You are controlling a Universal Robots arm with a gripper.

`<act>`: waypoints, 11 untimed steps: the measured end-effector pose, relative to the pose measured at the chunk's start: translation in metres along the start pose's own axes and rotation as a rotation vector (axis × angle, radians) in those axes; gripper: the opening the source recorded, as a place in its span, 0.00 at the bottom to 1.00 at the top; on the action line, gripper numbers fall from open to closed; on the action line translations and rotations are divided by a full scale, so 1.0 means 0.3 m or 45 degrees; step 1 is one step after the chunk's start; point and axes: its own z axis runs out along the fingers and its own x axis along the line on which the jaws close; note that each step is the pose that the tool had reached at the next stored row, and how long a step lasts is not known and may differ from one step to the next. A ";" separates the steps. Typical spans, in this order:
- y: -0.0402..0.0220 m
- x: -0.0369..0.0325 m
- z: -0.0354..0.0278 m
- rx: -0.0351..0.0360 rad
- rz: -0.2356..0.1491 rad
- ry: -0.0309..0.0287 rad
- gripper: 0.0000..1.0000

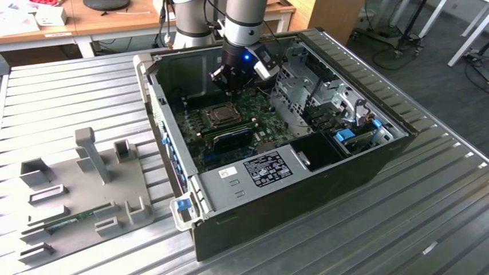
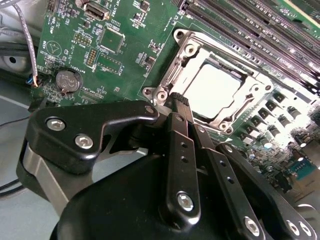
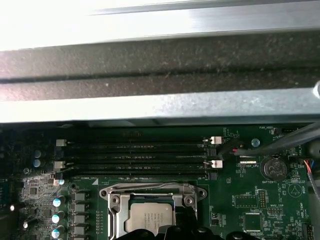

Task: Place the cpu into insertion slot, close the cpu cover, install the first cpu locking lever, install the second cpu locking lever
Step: 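Install the first cpu locking lever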

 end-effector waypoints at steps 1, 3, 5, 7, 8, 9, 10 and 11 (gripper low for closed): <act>0.000 0.001 0.000 0.0000 0.000 -0.0045 0.10; 0.000 0.001 0.000 -0.0002 -0.002 -0.0191 0.10; 0.000 0.002 0.001 -0.0008 -0.004 -0.0307 0.10; 0.000 0.002 0.001 -0.0009 -0.004 -0.0311 0.10; 0.000 0.002 0.001 -0.0010 -0.004 -0.0312 0.10; 0.000 0.003 0.001 -0.0009 -0.004 -0.0312 0.10; 0.000 0.004 0.001 -0.0007 -0.004 -0.0312 0.10; 0.000 0.006 0.000 -0.0004 -0.004 -0.0313 0.10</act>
